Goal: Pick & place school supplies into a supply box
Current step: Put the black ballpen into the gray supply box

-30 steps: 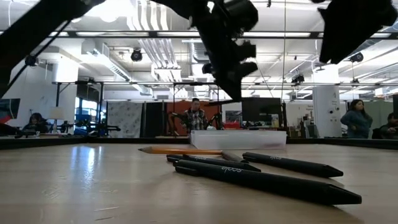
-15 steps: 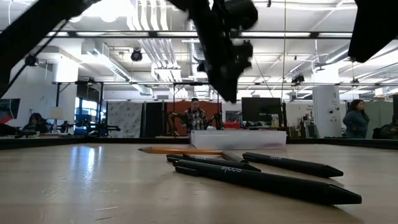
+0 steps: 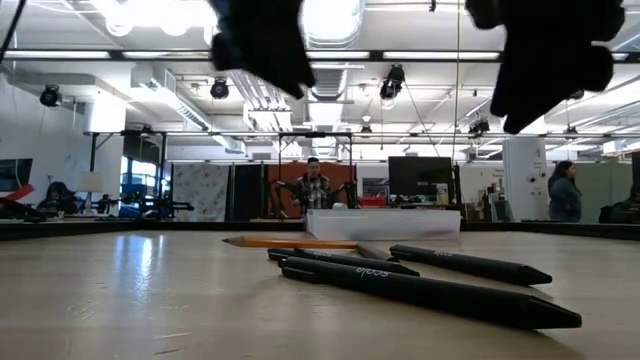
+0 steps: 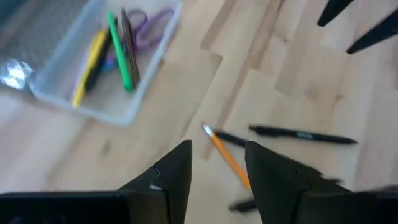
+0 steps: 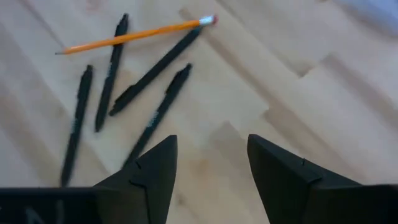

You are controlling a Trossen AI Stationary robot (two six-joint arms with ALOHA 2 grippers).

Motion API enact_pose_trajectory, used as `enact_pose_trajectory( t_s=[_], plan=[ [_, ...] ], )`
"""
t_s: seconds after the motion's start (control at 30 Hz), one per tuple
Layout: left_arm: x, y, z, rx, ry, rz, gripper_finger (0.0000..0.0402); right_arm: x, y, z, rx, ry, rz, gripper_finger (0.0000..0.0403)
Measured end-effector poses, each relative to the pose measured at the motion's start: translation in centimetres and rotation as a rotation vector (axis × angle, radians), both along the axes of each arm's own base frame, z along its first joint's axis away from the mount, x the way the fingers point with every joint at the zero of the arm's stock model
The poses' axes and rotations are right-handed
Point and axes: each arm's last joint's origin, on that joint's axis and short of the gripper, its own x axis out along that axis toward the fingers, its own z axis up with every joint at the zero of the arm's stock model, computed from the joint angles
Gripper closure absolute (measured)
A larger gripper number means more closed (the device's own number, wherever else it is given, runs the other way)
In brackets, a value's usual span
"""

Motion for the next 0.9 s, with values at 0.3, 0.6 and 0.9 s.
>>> enact_pose_trajectory(
  t_s=[0.3,0.6,0.9],
  plan=[
    [-6.3,-1.2,-2.2,-0.134,-0.233,0.002,0.0268,3.0,-1.0,-1.4,0.126,0.029,-0.143,0.0229],
    [-11.0,0.2,-3.3,-0.183,-0.262,0.023,0.0268,7.9,0.2,-3.2,0.151,0.174,-0.21,0.0229],
    [-14.0,1.5,-4.2,-0.198,-0.295,0.02,0.0268,11.1,0.8,-5.4,0.188,0.286,-0.249,0.0229]
  ],
)
